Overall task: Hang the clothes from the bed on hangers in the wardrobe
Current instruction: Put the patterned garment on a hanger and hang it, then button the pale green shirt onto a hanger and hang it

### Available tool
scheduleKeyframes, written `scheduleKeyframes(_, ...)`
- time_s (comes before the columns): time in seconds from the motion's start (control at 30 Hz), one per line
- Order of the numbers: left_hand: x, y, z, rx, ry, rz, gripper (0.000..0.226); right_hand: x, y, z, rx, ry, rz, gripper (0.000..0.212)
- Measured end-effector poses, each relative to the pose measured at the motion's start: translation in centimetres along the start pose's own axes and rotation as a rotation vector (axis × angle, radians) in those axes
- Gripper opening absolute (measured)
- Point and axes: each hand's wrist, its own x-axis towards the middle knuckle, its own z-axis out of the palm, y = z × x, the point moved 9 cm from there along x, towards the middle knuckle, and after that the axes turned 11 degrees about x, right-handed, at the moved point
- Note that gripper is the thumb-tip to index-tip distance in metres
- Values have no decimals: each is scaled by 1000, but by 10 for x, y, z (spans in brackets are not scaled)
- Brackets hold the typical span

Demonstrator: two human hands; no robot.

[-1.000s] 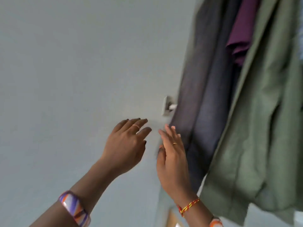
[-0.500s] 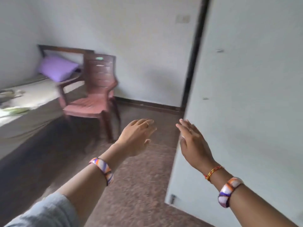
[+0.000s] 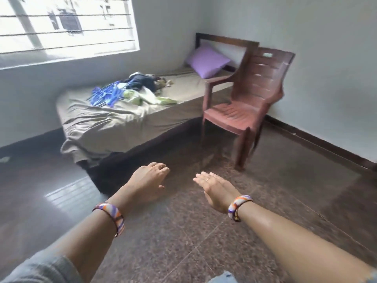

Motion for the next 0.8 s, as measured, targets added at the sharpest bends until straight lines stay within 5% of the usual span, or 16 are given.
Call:
scheduleKeyframes(0.43, 191, -225, 113, -182, -321, -234, 47, 313, 97, 45, 118, -294, -56, 59)
scheduleKeyframes(0.8, 321, -436, 194, -204, -398, -357, 49, 574, 134, 20, 135, -246, -88, 57)
